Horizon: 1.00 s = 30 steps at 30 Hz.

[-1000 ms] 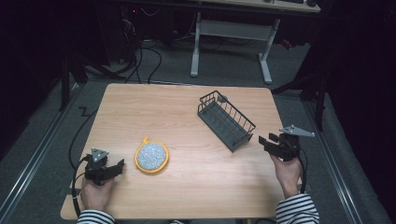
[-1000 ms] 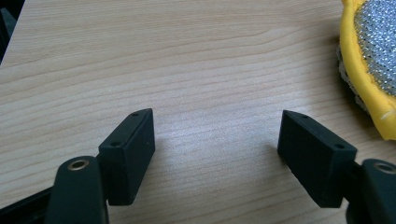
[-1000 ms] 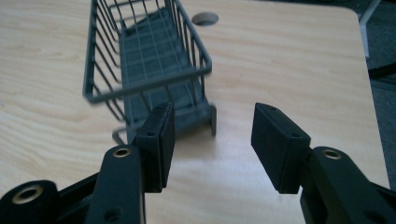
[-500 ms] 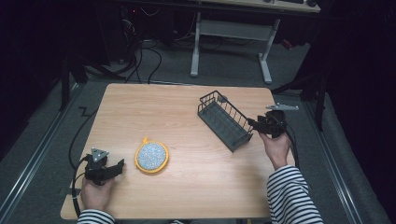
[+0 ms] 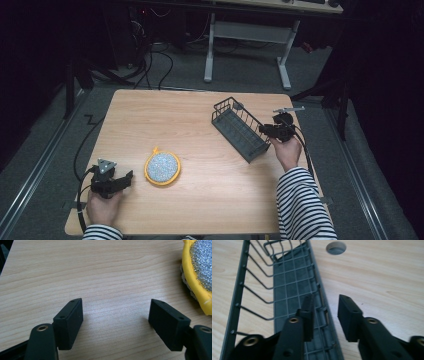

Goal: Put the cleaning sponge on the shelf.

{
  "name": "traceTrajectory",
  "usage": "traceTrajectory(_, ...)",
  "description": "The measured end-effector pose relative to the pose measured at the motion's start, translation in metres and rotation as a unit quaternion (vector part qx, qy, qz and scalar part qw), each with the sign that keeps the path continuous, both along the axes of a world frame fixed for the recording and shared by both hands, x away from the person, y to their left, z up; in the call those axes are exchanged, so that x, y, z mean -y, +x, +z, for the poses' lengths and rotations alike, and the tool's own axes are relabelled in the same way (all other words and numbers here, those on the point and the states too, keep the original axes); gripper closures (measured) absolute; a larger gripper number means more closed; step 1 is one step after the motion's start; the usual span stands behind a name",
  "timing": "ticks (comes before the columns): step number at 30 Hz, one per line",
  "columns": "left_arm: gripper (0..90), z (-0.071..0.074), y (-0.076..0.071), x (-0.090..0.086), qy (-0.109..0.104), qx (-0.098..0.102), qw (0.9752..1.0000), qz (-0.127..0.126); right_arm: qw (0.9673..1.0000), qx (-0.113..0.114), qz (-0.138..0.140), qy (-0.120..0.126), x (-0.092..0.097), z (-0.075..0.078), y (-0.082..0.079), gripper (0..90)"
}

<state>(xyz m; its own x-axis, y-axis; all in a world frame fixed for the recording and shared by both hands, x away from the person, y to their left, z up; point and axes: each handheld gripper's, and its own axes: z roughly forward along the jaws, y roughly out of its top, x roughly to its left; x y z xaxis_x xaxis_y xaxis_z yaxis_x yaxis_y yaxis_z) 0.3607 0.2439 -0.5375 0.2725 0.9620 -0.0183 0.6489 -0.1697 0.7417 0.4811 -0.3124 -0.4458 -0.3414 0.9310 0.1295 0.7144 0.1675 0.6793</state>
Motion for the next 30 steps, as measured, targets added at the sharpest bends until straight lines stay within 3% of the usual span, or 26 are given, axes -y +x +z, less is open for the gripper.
traceTrajectory(2, 28.3, 0.0, 0.0, 0.0, 0.0, 0.0, 1.0, 0.0, 0.9999, -0.005, 0.01, 0.005, -0.002, 0.0, -0.002, 77.9)
traceTrajectory(7, 28.3, 0.0, 0.0, 0.0, 0.0, 0.0, 1.0, 0.0, 0.9996, -0.003, 0.025, 0.013, -0.005, -0.002, -0.01, 82.0)
traceTrajectory(9, 28.2, 0.0, 0.0, 0.0, 0.0, 0.0, 1.0, 0.0, 0.9995, -0.001, 0.029, 0.008, -0.007, -0.003, -0.012, 82.2)
traceTrajectory(12, 28.3, 0.0, 0.0, 0.0, 0.0, 0.0, 1.0, 0.0, 0.9988, 0.008, 0.044, -0.02, -0.019, -0.001, -0.02, 82.3)
traceTrajectory(17, 28.2, 0.0, 0.0, 0.0, 0.0, 0.0, 1.0, 0.0, 0.9976, 0.016, 0.061, -0.031, -0.035, -0.002, -0.03, 82.2)
traceTrajectory(23, 28.2, 0.0, 0.0, 0.0, 0.001, 0.0, 1.0, 0.0, 0.9979, 0.02, 0.061, -0.012, -0.046, -0.004, -0.038, 81.7)
traceTrajectory(30, 28.2, 0.0, 0.0, 0.0, 0.001, 0.0, 1.0, 0.001, 0.9974, 0.019, 0.068, -0.01, -0.06, -0.004, -0.045, 79.6)
